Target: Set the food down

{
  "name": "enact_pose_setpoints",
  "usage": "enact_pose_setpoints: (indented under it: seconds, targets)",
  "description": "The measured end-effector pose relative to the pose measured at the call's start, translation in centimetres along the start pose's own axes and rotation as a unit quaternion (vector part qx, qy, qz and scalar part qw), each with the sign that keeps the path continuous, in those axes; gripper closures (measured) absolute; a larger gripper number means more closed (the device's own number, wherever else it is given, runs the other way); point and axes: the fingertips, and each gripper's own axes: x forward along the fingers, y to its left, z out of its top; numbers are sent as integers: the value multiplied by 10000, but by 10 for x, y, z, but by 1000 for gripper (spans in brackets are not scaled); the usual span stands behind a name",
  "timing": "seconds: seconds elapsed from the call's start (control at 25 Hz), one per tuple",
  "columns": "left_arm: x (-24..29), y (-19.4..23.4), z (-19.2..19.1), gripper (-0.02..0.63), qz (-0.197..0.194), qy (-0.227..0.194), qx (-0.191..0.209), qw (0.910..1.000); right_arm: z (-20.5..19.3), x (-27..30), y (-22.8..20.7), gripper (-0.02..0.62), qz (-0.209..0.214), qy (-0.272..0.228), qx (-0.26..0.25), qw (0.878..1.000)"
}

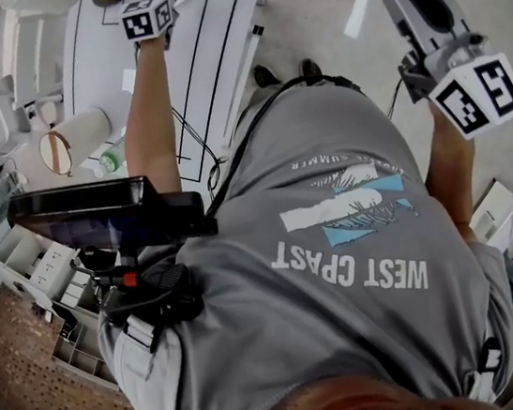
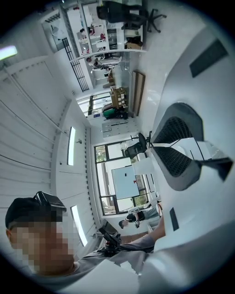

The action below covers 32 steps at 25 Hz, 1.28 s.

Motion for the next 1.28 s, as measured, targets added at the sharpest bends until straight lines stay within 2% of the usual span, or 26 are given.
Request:
enact_pose_setpoints:
  seconds: [0.44, 0.76, 0.92, 1.08, 1.28]
  targets:
    - [42, 16, -13, 495, 58, 506, 383, 9980, 5, 11, -4, 588, -119, 143, -56, 9998]
    - [62, 37, -26, 495, 329, 923, 746, 9924, 0, 13, -12, 588, -216, 186, 36, 9996]
    - [72, 42, -26, 495, 439, 944, 975, 9898, -1, 13, -14, 588, -259, 255, 22, 9993]
    - [77, 50, -34, 495, 642, 1172, 1349, 9818, -4, 12, -17, 588, -297, 264, 58, 9992]
    - [77, 51, -41, 495, 871, 1442, 2014, 9649, -8, 10, -19, 587, -336, 292, 62, 9990]
